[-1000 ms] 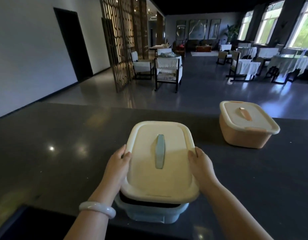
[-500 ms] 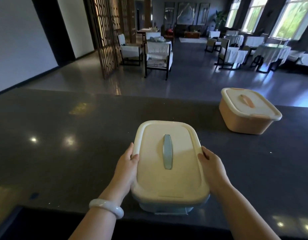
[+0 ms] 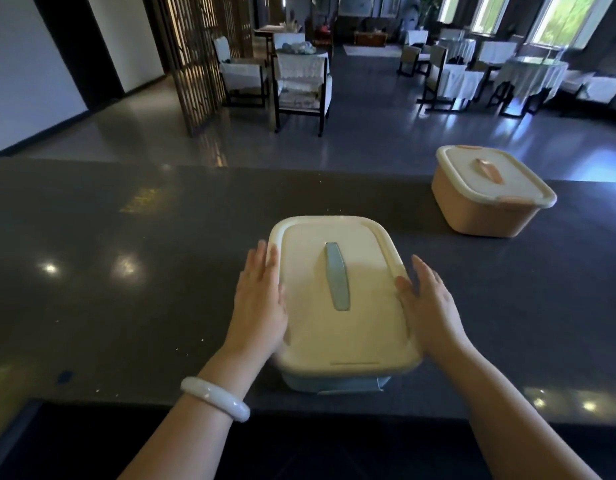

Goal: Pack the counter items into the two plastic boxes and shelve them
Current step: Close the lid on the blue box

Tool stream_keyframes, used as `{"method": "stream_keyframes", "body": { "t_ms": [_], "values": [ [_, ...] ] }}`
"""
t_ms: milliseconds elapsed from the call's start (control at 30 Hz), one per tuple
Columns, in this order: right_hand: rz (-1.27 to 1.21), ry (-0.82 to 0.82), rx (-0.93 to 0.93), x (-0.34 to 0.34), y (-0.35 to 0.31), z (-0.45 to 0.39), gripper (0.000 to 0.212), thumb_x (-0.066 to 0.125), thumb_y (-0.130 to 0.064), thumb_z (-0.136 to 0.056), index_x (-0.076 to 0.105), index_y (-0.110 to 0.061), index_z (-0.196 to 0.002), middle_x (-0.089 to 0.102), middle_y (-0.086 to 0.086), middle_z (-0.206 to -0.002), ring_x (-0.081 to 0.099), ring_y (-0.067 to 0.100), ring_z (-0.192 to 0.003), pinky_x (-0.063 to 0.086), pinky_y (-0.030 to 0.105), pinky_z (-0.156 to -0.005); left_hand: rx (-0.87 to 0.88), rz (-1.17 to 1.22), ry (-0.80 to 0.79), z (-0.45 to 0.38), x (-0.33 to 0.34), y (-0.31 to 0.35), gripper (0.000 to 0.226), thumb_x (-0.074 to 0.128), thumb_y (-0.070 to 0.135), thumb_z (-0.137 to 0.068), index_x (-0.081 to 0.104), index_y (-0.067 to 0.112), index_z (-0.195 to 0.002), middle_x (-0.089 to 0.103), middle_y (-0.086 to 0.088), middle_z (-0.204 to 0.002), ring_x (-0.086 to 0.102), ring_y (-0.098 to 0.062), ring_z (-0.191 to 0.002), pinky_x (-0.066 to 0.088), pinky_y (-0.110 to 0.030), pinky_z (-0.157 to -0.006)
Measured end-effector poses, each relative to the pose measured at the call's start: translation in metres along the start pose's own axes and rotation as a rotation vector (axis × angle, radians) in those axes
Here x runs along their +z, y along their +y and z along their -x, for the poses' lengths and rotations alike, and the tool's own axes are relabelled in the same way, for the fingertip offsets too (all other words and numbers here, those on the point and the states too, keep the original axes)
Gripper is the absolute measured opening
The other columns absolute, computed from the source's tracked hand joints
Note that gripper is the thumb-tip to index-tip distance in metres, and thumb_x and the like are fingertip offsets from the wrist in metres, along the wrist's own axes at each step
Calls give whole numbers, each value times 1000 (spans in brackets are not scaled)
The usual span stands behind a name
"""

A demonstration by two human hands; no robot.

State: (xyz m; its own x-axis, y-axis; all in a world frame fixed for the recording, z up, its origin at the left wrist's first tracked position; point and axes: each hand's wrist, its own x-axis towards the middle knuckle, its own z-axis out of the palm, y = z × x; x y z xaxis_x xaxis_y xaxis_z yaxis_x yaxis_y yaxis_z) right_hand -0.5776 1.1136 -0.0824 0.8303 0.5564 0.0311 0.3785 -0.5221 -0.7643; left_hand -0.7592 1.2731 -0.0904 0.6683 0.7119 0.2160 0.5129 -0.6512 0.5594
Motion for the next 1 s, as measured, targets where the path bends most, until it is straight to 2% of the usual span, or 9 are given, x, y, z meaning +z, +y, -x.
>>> {"method": "stream_keyframes", "body": {
  "t_ms": [67,133,167,233,300,400,533,733,1000],
  "values": [
    [93,-22,-246,-6,-4,21,59,46,-48,-95,30,-29,-149,33,-15,-149,29,3,-136,28,27,-108,194,-74,-42,2,-2,5,58,38,21,-101,13,23,-154,-2,8,-161,-11,-10,-147,-4,-35,-119],
    [149,-238,-446,-9,-3,44,70,39,-68,-86,25,-40,-148,23,-30,-149,21,-13,-134,23,20,-108,269,-164,-143,7,3,6,53,32,36,-102,20,28,-153,1,10,-161,-9,-10,-148,-7,-37,-119],
    [215,-359,-514,-9,0,52,76,35,-75,-83,20,-42,-150,16,-32,-153,13,-15,-137,19,19,-112,268,-221,-185,10,7,5,53,26,44,-102,19,31,-153,1,11,-161,-9,-9,-148,-8,-38,-119],
    [424,-489,-634,-10,6,59,89,27,-84,-79,8,-37,-153,-1,-27,-156,-5,-13,-141,3,19,-118,254,-302,-209,12,12,1,56,19,51,-100,16,34,-153,3,13,-161,-6,-8,-148,-6,-39,-120],
    [573,-518,-693,-12,8,58,100,23,-91,-72,-3,-35,-152,-16,-26,-154,-18,-11,-139,-10,18,-116,257,-314,-202,12,14,-1,56,20,51,-100,17,34,-153,6,13,-161,-4,-8,-148,-4,-40,-120],
    [627,-515,-723,-10,10,57,113,30,-95,-66,-12,-34,-151,-25,-24,-153,-23,-7,-139,-15,17,-114,264,-313,-208,11,14,-2,57,18,53,-99,17,34,-153,6,13,-161,-3,-9,-148,-5,-38,-120],
    [614,-428,-761,-5,16,61,115,38,-92,-67,1,-27,-154,-8,-16,-160,-9,0,-145,-5,24,-119,265,-313,-204,11,16,-3,58,16,54,-98,17,35,-153,7,13,-161,-3,-8,-148,-6,-38,-120],
    [588,-307,-782,0,18,65,98,45,-78,-77,19,-23,-153,13,-9,-160,10,5,-147,21,35,-119,279,-301,-207,11,16,-5,60,12,56,-97,17,34,-153,7,13,-161,-4,-9,-148,-6,-39,-120],
    [489,-298,-756,-3,14,67,78,39,-72,-88,33,-24,-149,23,-11,-156,15,-1,-144,17,30,-119,282,-288,-213,12,17,-5,60,7,54,-97,16,34,-153,6,12,-161,-5,-9,-148,-7,-39,-119]
  ]
}}
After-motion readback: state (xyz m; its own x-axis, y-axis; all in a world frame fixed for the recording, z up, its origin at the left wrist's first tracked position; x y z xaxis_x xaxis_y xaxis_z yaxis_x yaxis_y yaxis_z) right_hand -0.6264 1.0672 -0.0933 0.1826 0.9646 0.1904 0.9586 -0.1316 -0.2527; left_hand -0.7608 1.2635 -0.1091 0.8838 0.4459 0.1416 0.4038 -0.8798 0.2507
